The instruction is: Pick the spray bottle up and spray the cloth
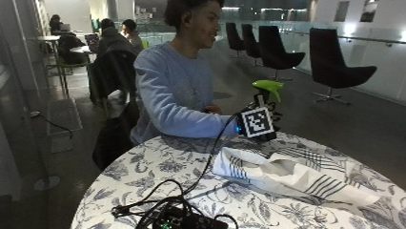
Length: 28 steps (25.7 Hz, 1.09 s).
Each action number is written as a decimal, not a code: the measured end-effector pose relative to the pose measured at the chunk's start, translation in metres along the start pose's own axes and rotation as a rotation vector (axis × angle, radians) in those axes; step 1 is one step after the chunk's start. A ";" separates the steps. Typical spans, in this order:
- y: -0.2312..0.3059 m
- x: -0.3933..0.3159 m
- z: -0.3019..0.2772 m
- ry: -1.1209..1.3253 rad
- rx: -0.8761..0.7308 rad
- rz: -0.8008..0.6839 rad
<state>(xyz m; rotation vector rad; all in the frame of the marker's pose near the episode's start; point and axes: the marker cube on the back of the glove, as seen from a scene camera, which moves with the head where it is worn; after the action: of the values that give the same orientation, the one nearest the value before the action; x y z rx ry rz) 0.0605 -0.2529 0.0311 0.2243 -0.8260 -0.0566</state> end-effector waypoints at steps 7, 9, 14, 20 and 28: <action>0.001 0.011 0.004 0.036 0.015 0.016; 0.003 0.011 0.005 0.035 0.007 0.018; 0.007 0.011 0.002 0.072 0.029 0.037; 0.041 -0.037 -0.031 0.043 0.057 0.034; 0.137 -0.043 -0.115 0.517 0.161 0.136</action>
<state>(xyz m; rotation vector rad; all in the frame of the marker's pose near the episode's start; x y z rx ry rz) 0.1108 -0.0932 -0.0447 0.3170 -0.3282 0.1903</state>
